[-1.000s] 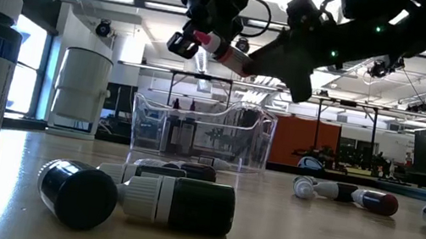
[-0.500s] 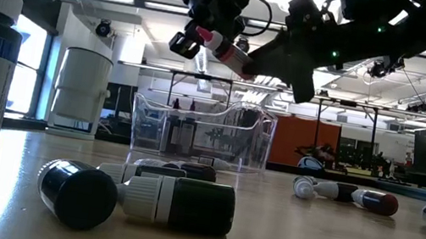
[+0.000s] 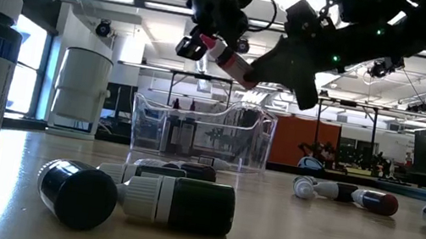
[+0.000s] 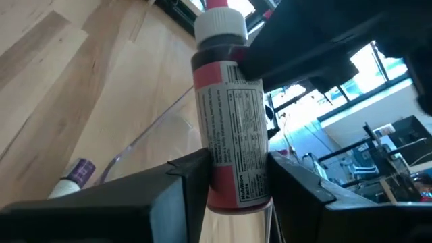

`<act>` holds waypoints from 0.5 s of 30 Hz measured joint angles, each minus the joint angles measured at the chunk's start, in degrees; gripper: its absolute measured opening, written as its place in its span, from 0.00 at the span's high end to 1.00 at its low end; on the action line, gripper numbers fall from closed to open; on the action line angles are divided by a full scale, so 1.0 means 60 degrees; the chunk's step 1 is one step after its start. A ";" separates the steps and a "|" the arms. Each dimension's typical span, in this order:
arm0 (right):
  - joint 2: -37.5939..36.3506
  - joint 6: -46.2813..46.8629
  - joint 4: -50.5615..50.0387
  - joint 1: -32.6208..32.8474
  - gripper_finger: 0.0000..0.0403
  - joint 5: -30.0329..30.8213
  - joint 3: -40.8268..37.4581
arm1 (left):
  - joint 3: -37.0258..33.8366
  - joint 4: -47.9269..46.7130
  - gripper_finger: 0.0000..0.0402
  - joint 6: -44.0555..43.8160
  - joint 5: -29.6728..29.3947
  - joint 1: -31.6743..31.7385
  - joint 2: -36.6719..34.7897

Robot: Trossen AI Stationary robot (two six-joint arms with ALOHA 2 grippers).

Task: Pick & Place food coloring
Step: Put the large pink food coloring bottle into the bin

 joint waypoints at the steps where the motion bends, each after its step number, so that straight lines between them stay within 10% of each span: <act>1: -0.0001 0.0003 -0.0070 0.0000 0.67 0.0013 0.0000 | 0.0000 0.0062 0.73 0.0155 -0.0062 0.0003 0.0000; 15: 0.0024 -0.0046 -0.0279 0.0022 0.67 -0.0033 -0.0025 | 0.0025 0.1305 0.53 0.0960 0.0119 0.0014 -0.0036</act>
